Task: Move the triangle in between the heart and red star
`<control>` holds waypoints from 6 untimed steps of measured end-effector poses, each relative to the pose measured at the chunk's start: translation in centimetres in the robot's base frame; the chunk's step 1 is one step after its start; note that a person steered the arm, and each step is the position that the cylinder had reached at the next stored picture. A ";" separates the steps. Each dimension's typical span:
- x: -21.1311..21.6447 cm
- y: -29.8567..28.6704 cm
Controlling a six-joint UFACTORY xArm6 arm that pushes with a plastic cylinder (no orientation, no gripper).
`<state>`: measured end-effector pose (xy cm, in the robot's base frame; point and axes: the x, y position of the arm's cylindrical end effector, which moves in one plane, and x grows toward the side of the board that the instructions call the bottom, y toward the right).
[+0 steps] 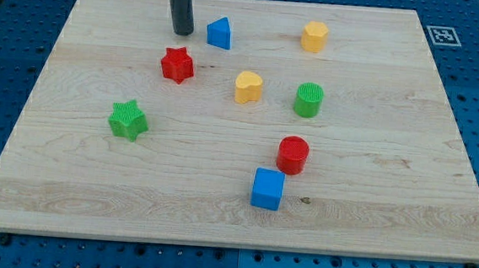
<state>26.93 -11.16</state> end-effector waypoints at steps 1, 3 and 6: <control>-1.6 2.6; 1.9 8.4; 7.4 9.8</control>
